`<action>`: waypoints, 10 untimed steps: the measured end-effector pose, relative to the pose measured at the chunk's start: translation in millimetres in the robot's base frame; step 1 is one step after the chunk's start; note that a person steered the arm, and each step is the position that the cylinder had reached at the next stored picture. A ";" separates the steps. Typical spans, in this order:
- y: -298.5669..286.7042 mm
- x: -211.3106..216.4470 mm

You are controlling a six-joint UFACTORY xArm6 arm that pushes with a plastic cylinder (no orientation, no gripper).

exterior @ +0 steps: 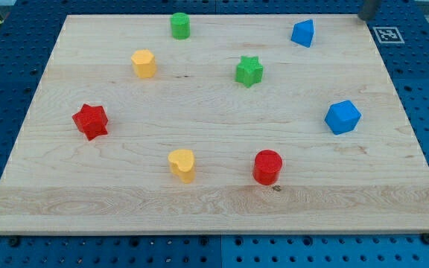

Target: Move the yellow hexagon towards the center left

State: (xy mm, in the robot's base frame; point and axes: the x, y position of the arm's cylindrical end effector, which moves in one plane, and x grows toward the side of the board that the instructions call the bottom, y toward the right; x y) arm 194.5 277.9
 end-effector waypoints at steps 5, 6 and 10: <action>-180.4 14.0; -198.0 28.3; -272.3 51.9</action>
State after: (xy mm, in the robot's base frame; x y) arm 246.4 5.5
